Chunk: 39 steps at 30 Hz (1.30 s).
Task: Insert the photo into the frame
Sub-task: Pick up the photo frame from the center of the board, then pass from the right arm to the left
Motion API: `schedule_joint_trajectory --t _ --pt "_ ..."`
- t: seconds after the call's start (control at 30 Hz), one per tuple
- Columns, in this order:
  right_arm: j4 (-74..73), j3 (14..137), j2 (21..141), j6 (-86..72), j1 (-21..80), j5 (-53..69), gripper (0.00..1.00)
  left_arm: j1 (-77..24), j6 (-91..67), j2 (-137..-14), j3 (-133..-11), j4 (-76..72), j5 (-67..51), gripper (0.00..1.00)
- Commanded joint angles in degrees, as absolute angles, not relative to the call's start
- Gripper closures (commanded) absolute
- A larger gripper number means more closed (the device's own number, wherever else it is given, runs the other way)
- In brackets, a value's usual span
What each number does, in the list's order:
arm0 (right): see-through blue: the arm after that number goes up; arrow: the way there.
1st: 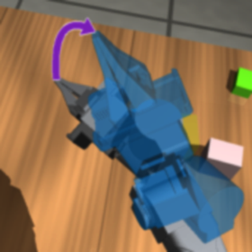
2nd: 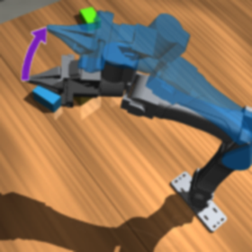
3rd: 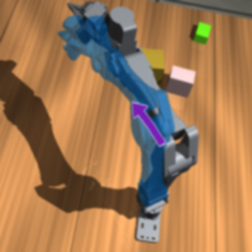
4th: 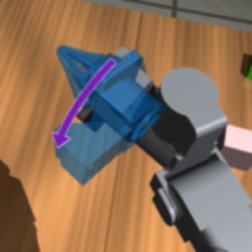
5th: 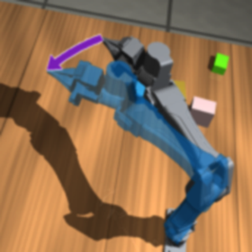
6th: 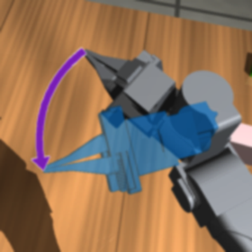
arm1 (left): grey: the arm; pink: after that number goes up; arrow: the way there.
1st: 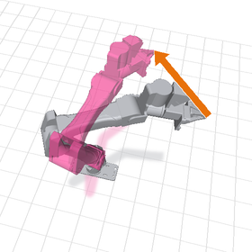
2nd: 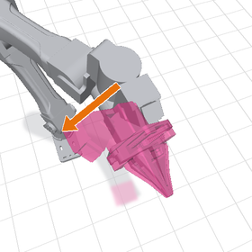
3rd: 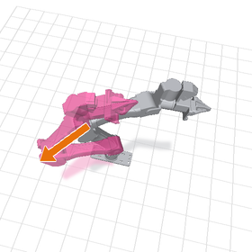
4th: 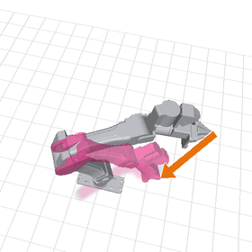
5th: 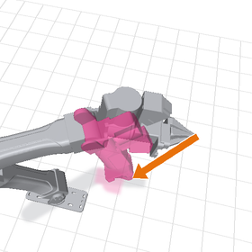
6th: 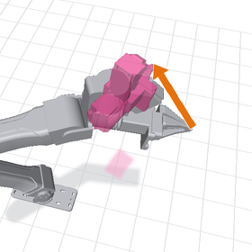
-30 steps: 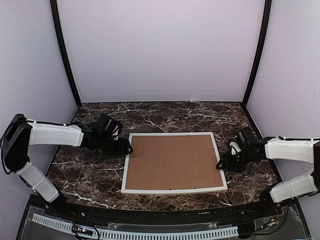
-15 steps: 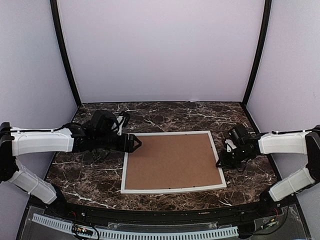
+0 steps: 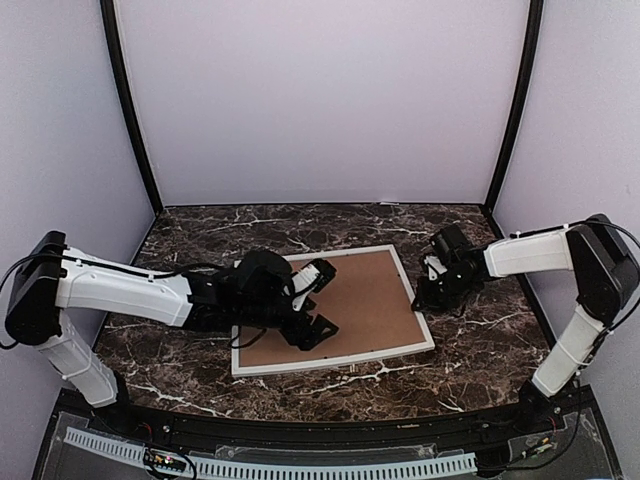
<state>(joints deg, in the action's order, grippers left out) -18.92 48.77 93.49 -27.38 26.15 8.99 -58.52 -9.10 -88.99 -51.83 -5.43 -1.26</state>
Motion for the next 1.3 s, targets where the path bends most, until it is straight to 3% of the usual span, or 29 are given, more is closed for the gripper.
schedule_joint_trajectory --t 0.0,0.5,1.27 --pt "-19.8 54.2 95.9 -25.9 26.2 9.5 1.00 -63.2 2.6 -94.5 -56.9 -7.9 4.1 0.18" --pt "-29.5 61.5 94.7 -21.7 25.4 17.2 1.00 -72.4 18.6 -106.9 -65.2 -5.9 12.4 0.16" --pt "-35.9 62.0 90.8 -21.2 25.3 21.3 1.00 -74.8 23.4 -115.1 -67.9 -3.8 32.4 0.19"
